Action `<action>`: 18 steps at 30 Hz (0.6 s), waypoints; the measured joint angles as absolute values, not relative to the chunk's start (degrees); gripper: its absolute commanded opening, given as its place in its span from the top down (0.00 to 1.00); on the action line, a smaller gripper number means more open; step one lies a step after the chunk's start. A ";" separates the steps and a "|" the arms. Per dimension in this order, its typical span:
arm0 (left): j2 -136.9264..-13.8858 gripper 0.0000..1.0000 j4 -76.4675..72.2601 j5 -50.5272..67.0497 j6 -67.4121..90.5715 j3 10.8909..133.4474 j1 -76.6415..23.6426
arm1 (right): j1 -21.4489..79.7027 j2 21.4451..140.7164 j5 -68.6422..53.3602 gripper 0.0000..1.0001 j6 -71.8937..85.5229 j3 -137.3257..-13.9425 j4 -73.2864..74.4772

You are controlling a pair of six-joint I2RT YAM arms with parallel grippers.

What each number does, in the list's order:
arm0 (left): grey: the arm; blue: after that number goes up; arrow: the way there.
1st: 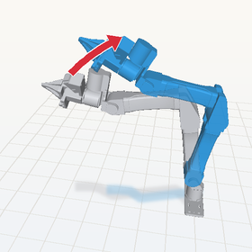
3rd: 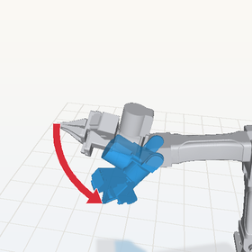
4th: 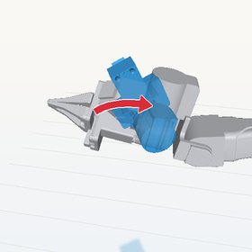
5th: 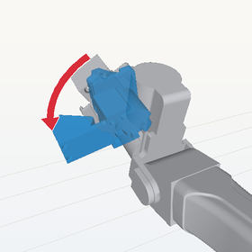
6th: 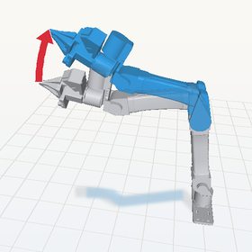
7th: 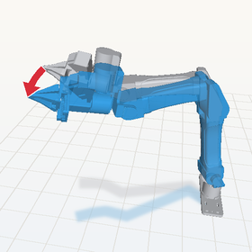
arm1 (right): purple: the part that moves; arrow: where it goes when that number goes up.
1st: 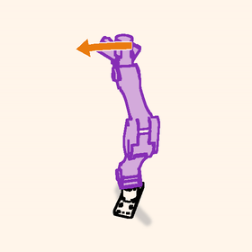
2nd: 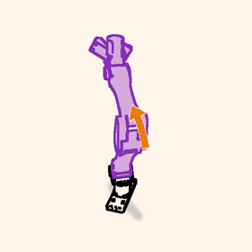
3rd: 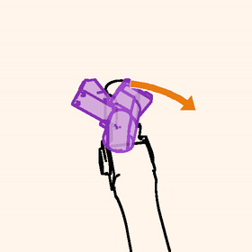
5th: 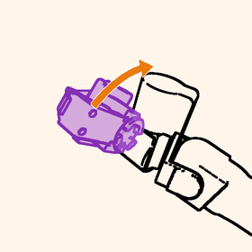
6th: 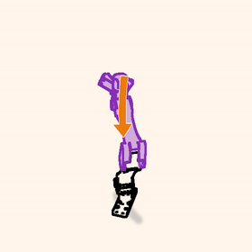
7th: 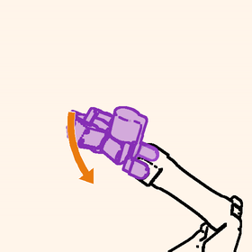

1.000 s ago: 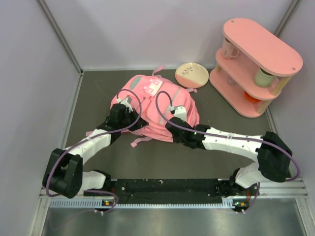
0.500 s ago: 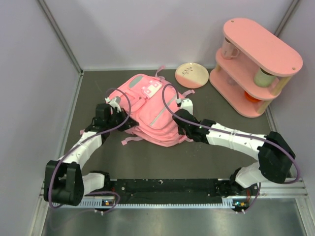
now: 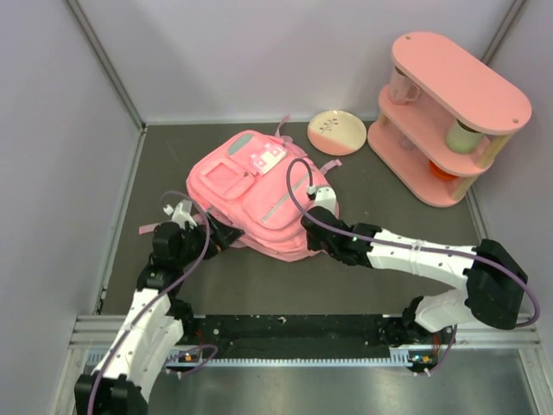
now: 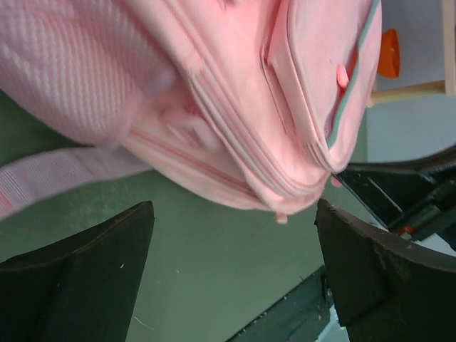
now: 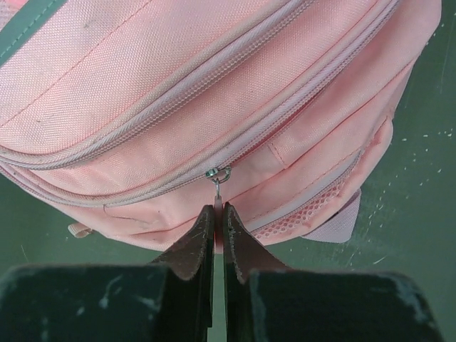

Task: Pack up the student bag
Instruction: Zip the student bag at the center of the board.

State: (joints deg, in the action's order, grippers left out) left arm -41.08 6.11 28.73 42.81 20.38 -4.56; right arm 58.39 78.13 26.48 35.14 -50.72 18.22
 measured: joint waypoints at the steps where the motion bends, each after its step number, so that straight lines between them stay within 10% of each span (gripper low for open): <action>1: -37.63 0.01 6.39 27.86 44.56 18.46 -5.87 | 58.43 78.00 26.44 1.00 35.62 -50.39 18.00; 7: -29.58 0.01 5.69 16.01 55.79 11.55 -22.20 | 58.46 76.38 26.39 1.00 36.45 -49.12 16.97; 18: -52.60 0.01 -16.93 -2.72 66.70 11.64 -37.78 | 58.52 73.76 24.84 1.00 36.47 -46.96 15.90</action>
State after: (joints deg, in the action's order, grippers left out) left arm -52.60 -16.93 -2.72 66.70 11.64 -37.78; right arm 58.52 73.76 24.84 36.47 -46.96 15.90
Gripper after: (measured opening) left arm 0.987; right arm 0.016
